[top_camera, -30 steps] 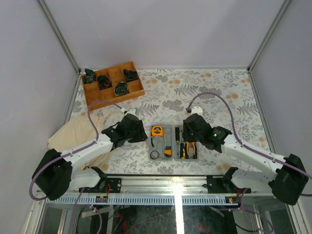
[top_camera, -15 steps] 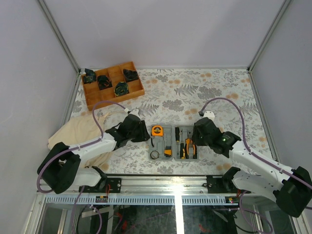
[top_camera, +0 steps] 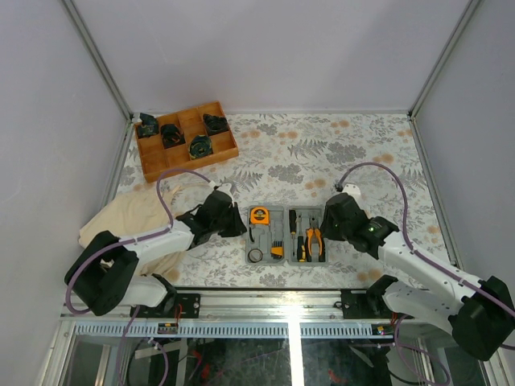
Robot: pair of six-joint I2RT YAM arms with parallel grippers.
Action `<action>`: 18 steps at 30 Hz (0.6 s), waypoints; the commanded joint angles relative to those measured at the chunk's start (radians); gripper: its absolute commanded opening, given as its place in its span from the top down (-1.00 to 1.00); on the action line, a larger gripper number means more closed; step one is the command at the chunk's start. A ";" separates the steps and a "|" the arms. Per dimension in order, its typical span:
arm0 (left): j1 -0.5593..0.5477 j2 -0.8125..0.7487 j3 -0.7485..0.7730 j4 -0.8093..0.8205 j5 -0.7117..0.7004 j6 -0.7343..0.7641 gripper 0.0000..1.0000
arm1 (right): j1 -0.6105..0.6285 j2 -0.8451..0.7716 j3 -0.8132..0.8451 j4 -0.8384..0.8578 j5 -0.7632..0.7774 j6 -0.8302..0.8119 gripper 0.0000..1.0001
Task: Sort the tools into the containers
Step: Adjust the screwdriver in the storage box.
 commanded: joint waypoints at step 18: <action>0.007 -0.117 -0.164 0.032 0.044 -0.097 1.00 | -0.333 -0.030 -0.232 0.311 -0.421 0.013 0.17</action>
